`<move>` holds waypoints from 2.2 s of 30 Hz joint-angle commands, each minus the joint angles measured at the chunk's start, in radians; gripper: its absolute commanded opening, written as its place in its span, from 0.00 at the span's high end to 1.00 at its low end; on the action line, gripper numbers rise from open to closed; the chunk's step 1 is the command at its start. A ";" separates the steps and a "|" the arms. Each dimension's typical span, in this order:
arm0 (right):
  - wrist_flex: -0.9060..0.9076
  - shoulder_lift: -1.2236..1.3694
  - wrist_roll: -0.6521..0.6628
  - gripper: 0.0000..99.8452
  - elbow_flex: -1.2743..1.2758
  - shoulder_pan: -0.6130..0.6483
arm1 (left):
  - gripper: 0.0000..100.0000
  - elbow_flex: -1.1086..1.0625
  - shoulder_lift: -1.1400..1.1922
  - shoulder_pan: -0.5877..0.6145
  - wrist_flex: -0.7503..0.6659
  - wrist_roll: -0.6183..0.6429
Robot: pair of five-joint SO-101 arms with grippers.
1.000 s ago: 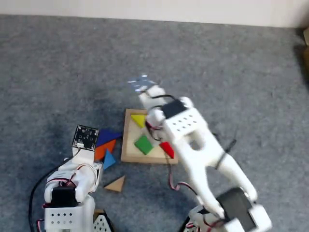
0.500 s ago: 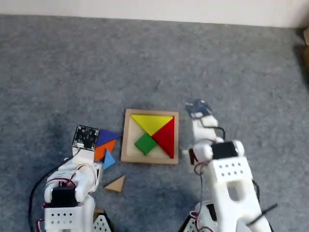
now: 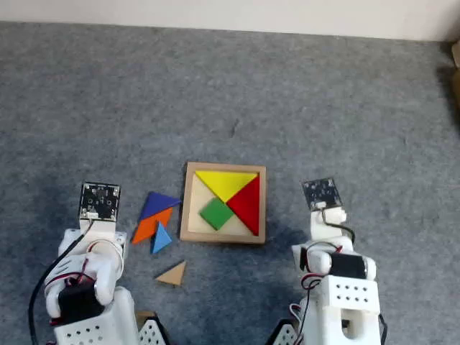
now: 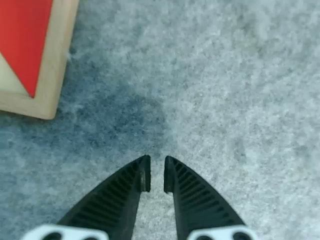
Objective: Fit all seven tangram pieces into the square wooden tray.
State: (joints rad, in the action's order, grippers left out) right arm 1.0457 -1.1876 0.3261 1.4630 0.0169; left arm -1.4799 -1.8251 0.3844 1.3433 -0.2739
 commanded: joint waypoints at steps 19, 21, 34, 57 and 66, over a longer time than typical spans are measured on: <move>0.093 -0.587 0.012 0.95 0.302 -0.021 | 0.70 0.369 0.607 -0.203 0.052 -0.115; 0.147 -0.648 0.012 0.95 0.302 -0.021 | 0.70 0.371 0.682 -0.206 0.002 -0.115; 0.160 -0.641 0.012 0.95 0.302 -0.021 | 0.70 0.472 1.093 -0.225 -0.201 -0.110; 0.160 -0.641 0.012 0.95 0.302 -0.021 | 0.79 0.530 1.529 -0.341 -0.318 0.044; 0.160 -0.641 0.012 0.95 0.302 -0.021 | 0.80 0.545 1.543 -0.446 -0.318 0.046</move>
State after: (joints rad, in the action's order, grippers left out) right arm 1.1991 -1.8167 0.3291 1.6763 0.0077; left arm -0.9720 -0.2831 -0.0176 1.0365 -0.2386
